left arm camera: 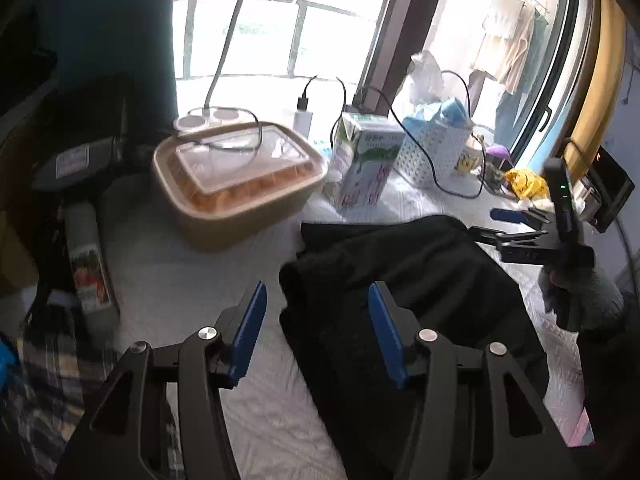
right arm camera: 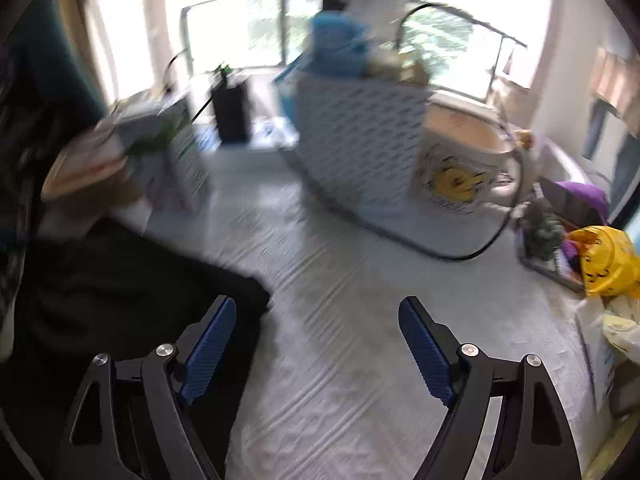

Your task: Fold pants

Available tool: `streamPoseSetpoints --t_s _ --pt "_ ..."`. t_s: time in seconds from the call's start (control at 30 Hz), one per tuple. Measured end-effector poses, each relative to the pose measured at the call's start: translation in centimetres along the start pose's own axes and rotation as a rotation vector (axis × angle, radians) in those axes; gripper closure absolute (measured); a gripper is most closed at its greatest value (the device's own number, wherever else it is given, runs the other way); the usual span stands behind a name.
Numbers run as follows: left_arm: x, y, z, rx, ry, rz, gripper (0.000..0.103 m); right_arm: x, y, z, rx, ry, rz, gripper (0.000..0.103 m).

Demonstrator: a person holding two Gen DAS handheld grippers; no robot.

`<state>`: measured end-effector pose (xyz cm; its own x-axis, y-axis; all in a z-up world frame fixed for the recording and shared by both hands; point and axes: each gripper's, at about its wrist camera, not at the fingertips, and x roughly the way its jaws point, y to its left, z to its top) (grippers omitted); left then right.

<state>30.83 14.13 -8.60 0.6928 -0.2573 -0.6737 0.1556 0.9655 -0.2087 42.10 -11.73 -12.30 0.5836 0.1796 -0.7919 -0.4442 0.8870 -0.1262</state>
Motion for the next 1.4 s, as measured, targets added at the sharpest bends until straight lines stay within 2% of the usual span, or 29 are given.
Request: streamPoseSetpoints --t_s 0.13,0.27,0.37,0.5,0.6,0.7,0.83,0.87,0.93,1.23,1.4 --pt "0.8 -0.2 -1.6 -0.006 0.056 0.011 0.05 2.2 0.6 1.1 -0.013 -0.009 -0.05 0.018" --pt "0.1 -1.0 -2.9 -0.022 0.077 0.009 0.05 0.9 0.0 2.2 0.031 -0.053 -0.121 0.018" --pt "-0.8 -1.4 -4.1 -0.053 0.084 -0.011 0.049 -1.6 -0.4 0.9 0.067 -0.069 -0.055 0.018" --pt "-2.0 -2.4 -5.6 -0.068 0.076 -0.049 0.04 -3.6 0.3 -3.1 0.112 -0.023 0.083 0.018" --pt "-2.5 -3.1 -6.6 -0.066 0.074 -0.069 0.034 -5.1 0.9 -6.1 0.16 0.002 0.153 0.018" --pt "-1.6 -3.8 -7.6 -0.051 0.111 -0.059 0.032 -6.9 2.3 -8.8 0.169 0.018 0.19 0.018" --pt "-0.8 -4.1 -8.7 -0.055 0.144 -0.047 0.032 -7.2 4.7 -11.8 0.089 0.07 0.121 0.018" --pt "-0.8 -4.2 -9.0 -0.05 0.15 -0.044 0.031 -7.9 5.0 -12.5 0.052 0.043 0.093 0.017" --pt "-0.9 -4.3 -9.6 -0.047 0.156 -0.044 0.029 -8.5 5.7 -13.2 0.039 0.046 0.08 0.018" --pt "-1.6 -4.7 -10.7 -0.01 0.134 -0.023 0.025 -10.5 7.9 -14.4 -0.067 0.008 -0.018 0.018" --pt "-2.0 -4.4 -11.1 -0.007 0.131 -0.032 0.024 -11.3 6.5 -14.9 -0.036 0.006 -0.018 0.017"
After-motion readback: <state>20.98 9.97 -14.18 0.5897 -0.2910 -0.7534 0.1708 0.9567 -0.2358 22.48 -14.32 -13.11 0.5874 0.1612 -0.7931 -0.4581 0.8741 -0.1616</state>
